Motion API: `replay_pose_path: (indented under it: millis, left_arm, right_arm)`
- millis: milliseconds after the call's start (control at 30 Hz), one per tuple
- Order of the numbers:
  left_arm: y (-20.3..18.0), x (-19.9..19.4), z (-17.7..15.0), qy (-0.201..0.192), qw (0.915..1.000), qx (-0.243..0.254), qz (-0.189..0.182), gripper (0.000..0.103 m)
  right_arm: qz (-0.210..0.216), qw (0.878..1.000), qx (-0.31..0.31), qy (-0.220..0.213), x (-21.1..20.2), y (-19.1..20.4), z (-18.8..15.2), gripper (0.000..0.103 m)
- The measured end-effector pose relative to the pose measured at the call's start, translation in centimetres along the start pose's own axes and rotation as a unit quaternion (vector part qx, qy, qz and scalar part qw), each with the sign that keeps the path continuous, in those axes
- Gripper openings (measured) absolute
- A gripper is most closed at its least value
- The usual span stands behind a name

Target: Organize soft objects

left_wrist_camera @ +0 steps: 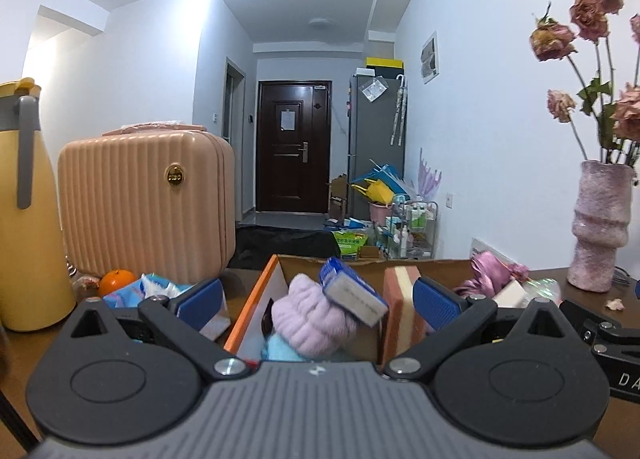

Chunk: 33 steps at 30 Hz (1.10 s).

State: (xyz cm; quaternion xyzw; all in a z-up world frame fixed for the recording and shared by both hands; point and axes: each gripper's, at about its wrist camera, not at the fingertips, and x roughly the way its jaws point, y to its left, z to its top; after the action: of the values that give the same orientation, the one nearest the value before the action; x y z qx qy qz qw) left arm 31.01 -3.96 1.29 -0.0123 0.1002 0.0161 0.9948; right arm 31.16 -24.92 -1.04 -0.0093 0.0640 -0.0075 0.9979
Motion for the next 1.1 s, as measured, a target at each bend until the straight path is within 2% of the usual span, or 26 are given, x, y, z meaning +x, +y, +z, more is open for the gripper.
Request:
replay_pose_path:
  millis: [667,1100]
  left_arm:
    - [0.9,-14.2,-2.0,0.003,0.9991,0.014,-0.041,0.103]
    - [1.5,-24.6,-4.2,-0.027,0.9963,0.021,-0.079,0.103]
  right_arm:
    - [0.016,1.000,-0.008,0.022,-13.4,-0.1,-0.9,0.103]
    - [0.039,0.999,-0.001,0.029,-24.2,0.3,-1.7,0.103]
